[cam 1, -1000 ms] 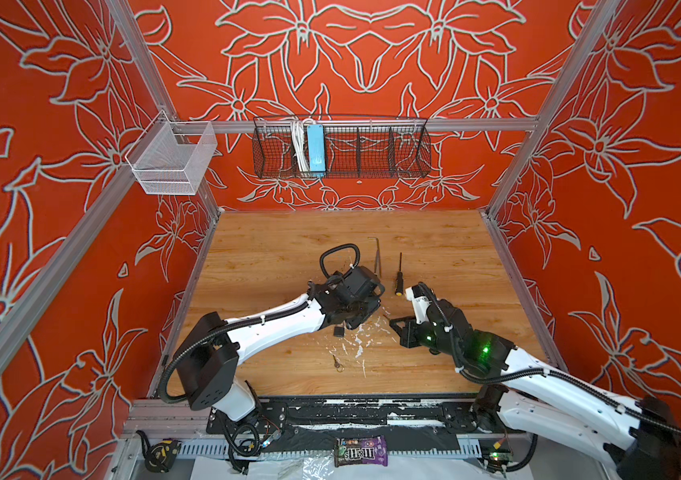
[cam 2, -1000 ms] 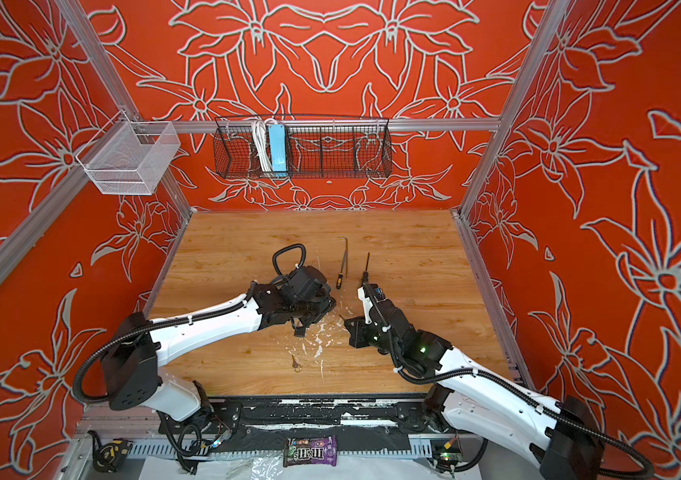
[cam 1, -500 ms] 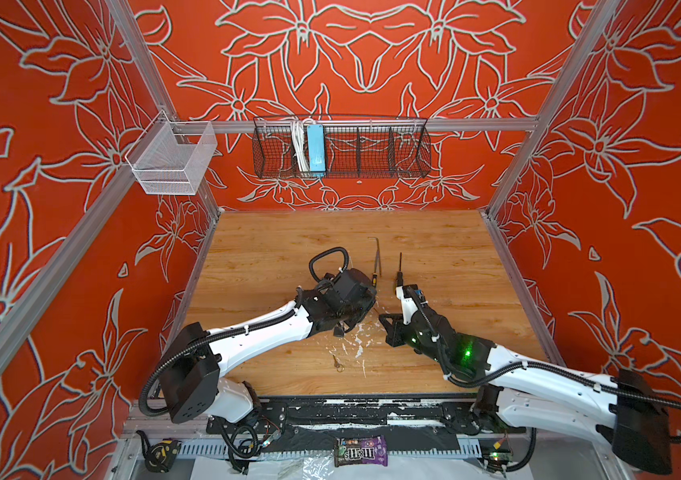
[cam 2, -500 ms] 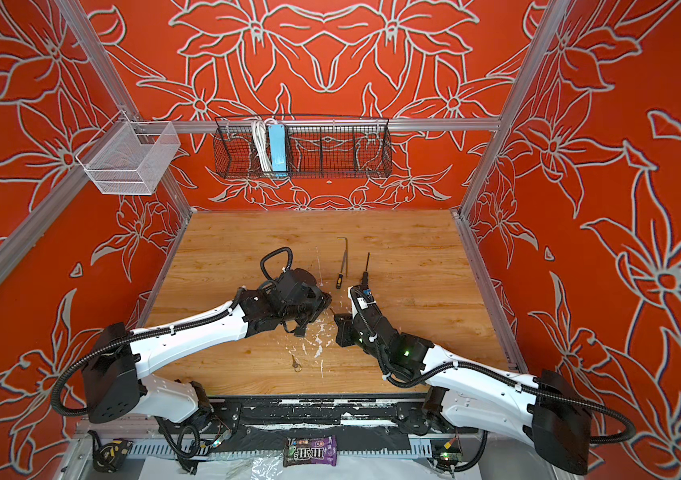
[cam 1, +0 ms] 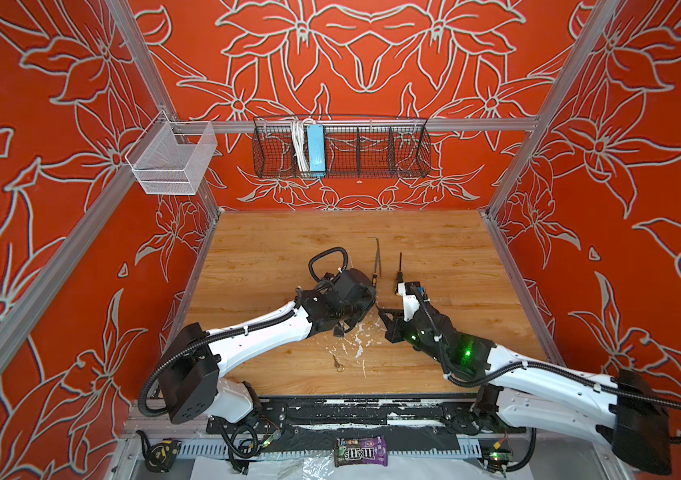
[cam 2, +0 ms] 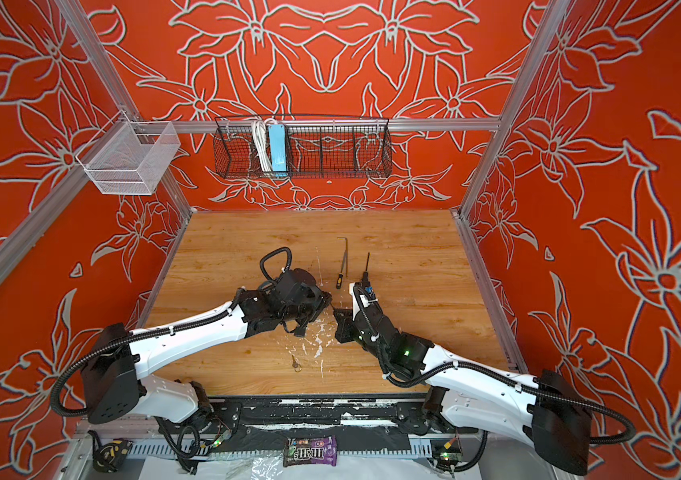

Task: Unlock with the key
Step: 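Lift the padlock with the left gripper toward the key in the right gripper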

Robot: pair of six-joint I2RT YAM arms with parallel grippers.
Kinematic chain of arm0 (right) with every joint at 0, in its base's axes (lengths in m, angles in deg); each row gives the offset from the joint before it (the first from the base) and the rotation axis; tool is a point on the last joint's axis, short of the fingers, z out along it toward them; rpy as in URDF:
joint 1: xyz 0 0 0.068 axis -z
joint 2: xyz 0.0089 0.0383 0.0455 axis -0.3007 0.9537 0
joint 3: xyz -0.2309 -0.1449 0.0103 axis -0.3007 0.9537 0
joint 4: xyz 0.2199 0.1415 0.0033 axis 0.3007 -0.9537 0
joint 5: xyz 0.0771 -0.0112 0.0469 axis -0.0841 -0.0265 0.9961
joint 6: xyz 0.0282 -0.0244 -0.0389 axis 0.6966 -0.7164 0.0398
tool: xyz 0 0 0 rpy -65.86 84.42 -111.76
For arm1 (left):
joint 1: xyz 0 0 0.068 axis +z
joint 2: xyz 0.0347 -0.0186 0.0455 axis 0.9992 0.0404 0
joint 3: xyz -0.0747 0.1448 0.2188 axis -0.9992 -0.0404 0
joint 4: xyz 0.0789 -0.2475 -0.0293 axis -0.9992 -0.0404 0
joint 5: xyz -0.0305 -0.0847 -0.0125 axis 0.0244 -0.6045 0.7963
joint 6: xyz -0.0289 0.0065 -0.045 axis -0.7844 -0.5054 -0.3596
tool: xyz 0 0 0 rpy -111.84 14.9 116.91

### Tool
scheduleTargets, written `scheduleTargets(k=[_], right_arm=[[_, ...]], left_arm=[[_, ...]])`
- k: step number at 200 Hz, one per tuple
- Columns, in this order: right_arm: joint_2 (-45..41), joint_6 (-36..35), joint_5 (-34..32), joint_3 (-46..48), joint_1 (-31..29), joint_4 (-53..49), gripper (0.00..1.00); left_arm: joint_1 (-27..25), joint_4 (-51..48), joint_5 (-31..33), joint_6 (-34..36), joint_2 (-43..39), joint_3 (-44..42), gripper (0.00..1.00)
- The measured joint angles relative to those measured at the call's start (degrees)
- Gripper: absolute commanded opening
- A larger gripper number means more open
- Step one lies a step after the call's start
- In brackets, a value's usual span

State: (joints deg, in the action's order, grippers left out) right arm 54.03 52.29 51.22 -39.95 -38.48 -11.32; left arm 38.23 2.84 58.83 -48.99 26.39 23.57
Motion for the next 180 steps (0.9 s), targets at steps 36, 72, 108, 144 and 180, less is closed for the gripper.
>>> scheduleTargets(k=[36,72,108,144,180], right_arm=[[0.9,0.0,0.0,0.0,0.0,0.7,0.00],[1.5,0.1,-0.1,0.0,0.0,1.6,0.00],[1.6,0.6,-0.2,0.0,0.0,1.7,0.00],[1.4,2.0,0.5,0.0,0.7,1.6,0.00],[0.7,4.4,2.8,-0.5,2.3,0.5,0.00]], left_arm=[[0.0,0.1,0.0,0.0,0.0,0.0,0.00],[0.0,0.1,-0.1,0.0,0.0,0.0,0.00],[0.0,0.2,-0.5,0.2,0.0,0.0,0.00],[0.0,0.1,-0.4,0.5,0.0,0.0,0.00],[-0.2,0.7,0.0,0.5,0.0,0.0,0.00]])
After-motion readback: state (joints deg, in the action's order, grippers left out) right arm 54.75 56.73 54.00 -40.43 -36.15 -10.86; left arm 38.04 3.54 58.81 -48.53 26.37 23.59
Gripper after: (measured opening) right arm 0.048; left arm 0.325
